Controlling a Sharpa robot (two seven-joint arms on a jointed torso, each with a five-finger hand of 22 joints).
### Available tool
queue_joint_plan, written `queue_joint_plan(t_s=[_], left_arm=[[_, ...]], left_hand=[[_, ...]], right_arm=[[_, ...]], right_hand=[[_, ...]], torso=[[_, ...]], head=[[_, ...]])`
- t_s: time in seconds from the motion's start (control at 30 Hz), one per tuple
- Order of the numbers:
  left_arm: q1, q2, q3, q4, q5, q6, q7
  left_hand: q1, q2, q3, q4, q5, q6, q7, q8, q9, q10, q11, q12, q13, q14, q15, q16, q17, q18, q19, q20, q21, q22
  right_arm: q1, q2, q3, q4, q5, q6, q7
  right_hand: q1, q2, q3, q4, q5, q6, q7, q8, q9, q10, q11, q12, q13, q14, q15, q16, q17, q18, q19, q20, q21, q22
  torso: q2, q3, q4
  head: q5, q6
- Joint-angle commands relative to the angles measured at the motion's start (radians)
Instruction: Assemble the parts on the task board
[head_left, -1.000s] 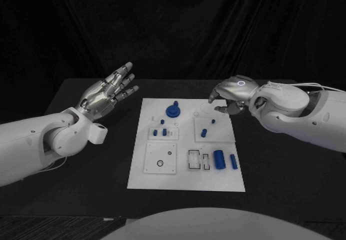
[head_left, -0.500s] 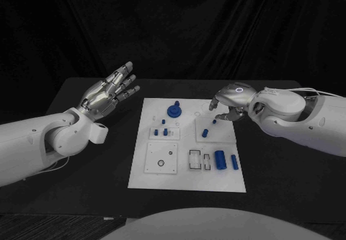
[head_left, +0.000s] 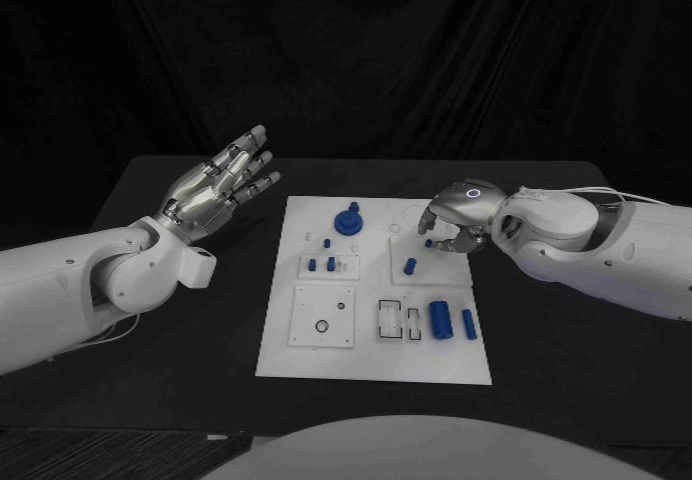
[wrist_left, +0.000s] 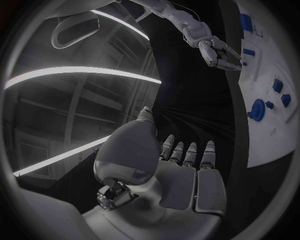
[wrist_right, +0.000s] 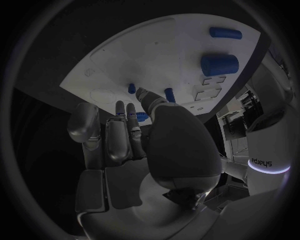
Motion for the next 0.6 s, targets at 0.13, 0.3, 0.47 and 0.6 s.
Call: queue_joint_plan(t_s=[0.13, 0.3, 0.47, 0.6], left_arm=[[-0.003, 0.002, 0.001, 0.0, 0.01, 0.018, 0.118], [-0.004, -0.001, 0.001, 0.0, 0.01, 0.001, 0.112], [-0.005, -0.002, 0.001, -0.002, 0.01, -0.001, 0.107], [-0.005, -0.002, 0.001, -0.003, 0.01, -0.005, 0.101]], left_hand=[[0.02, 0.002, -0.005, -0.003, 0.014, -0.005, 0.0, -0.002, 0.0, 0.0, 0.013, -0.003, -0.002, 0.001, 0.005, -0.004, -0.002, 0.009, 0.001, -0.008, -0.003, 0.003], [0.043, 0.005, -0.011, -0.012, 0.052, 0.009, 0.006, 0.001, 0.002, 0.013, 0.035, 0.002, 0.003, 0.001, 0.026, -0.004, -0.002, 0.01, 0.005, 0.016, 0.004, 0.042], [0.058, 0.009, -0.011, -0.019, 0.07, 0.012, 0.008, 0.001, 0.002, 0.021, 0.045, 0.007, 0.006, 0.001, 0.031, -0.004, -0.002, 0.01, 0.008, 0.023, 0.006, 0.052], [0.068, 0.012, -0.011, -0.024, 0.079, 0.016, 0.012, 0.002, 0.003, 0.025, 0.052, 0.01, 0.007, 0.001, 0.037, -0.004, -0.002, 0.011, 0.012, 0.029, 0.009, 0.063]], right_arm=[[-0.011, 0.011, 0.001, -0.02, -0.011, 0.001, 0.013], [-0.02, 0.022, 0.001, -0.04, -0.011, -0.017, 0.023], [-0.03, 0.034, 0.001, -0.058, -0.011, -0.028, 0.034], [-0.039, 0.042, 0.001, -0.07, -0.011, -0.04, 0.048]], right_hand=[[0.013, 0.001, 0.01, -0.012, 0.028, 0.02, 0.002, 0.005, 0.011, 0.016, -0.001, -0.005, -0.001, 0.022, -0.007, 0.003, 0.002, -0.008, 0.009, -0.001, -0.005, 0.115], [0.014, 0.004, 0.029, -0.021, 0.071, 0.039, 0.006, 0.017, 0.028, 0.032, -0.003, -0.001, 0.0, 0.024, -0.009, 0.008, 0.008, -0.009, 0.012, -0.003, 0.0, 0.119], [0.017, 0.007, 0.048, -0.032, 0.101, 0.053, 0.01, 0.026, 0.042, 0.046, -0.005, 0.003, 0.001, 0.026, -0.011, 0.01, 0.012, -0.01, 0.016, -0.005, 0.007, 0.124], [0.02, 0.014, 0.064, -0.043, 0.101, 0.085, 0.014, 0.046, 0.063, 0.073, -0.011, 0.011, 0.003, 0.028, -0.014, 0.013, 0.015, -0.012, 0.019, -0.007, 0.015, 0.13]], torso=[[0.001, -0.0011, 0.0009], [0.0, -0.0014, 0.0009], [0.0, -0.0016, 0.0012], [0.0, -0.0015, 0.0008]], head=[[0.004, 0.0], [0.005, 0.0], [0.006, 0.0], [0.008, 0.0]])
